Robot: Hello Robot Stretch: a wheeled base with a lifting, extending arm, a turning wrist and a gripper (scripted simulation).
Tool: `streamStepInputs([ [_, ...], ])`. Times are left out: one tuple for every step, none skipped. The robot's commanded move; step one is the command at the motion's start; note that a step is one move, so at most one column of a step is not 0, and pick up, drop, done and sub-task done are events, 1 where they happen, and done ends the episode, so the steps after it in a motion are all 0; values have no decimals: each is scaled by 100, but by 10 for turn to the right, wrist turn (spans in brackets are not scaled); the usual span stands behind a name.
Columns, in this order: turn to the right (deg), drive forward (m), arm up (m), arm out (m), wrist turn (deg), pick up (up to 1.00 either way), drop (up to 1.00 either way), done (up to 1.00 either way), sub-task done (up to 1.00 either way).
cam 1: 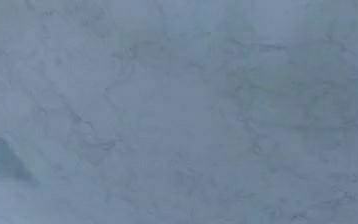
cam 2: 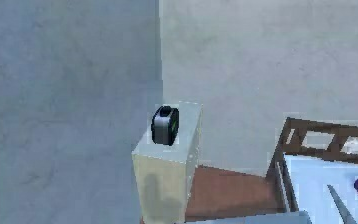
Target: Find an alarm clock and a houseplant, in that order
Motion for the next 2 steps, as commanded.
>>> streamStepInputs([
  [-450,0,0,0,0,0,0,0,0],
  [-300,0,0,0,0,0,0,0,0],
])
